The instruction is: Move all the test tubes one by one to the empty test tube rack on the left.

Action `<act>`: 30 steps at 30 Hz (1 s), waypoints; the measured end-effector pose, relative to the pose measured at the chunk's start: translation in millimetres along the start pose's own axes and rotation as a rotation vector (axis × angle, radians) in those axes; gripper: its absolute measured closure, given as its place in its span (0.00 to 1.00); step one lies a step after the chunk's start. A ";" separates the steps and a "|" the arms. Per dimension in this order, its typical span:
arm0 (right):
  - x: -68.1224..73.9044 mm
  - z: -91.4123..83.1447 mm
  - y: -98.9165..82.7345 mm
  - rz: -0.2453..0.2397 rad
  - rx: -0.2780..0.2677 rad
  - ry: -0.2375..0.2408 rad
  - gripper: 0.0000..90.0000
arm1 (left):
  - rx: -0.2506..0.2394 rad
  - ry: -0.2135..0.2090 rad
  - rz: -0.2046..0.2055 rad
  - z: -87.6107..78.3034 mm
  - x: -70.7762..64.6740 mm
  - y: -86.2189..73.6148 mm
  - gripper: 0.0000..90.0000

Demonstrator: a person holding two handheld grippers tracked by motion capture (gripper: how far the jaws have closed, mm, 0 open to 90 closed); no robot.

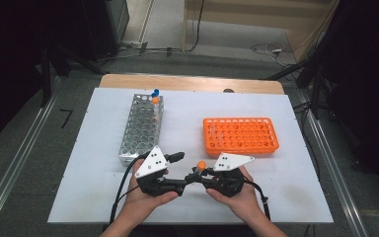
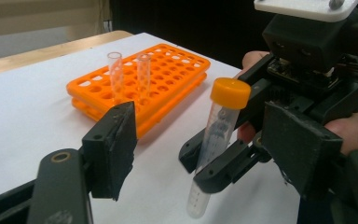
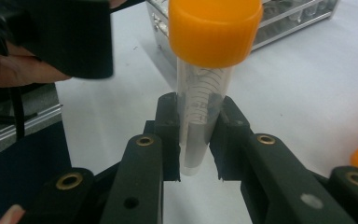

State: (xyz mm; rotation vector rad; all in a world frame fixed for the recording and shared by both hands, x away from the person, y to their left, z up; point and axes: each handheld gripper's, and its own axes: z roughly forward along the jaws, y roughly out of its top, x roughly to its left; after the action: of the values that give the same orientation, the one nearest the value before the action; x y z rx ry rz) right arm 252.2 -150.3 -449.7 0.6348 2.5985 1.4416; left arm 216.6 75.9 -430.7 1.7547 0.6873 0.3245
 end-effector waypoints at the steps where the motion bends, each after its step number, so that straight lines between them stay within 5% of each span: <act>1: 1.2 0.7 0.3 0.000 0.002 0.003 0.81 | 0.000 -0.009 0.002 0.8 -0.6 -0.1 0.35; 17: 12.6 5.5 4.6 -0.033 0.013 0.045 0.81 | 0.014 -0.066 0.068 6.5 -10.0 -0.4 0.76; 30: 11.8 7.0 3.8 -0.036 0.010 0.039 0.80 | 0.016 -0.037 0.099 5.8 -10.1 -0.6 0.78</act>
State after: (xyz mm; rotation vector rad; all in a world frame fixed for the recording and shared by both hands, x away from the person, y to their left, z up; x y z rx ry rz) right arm 244.7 -138.2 -449.0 0.5643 2.6339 1.4456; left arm 211.6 65.4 -431.6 1.8091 0.5790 0.3547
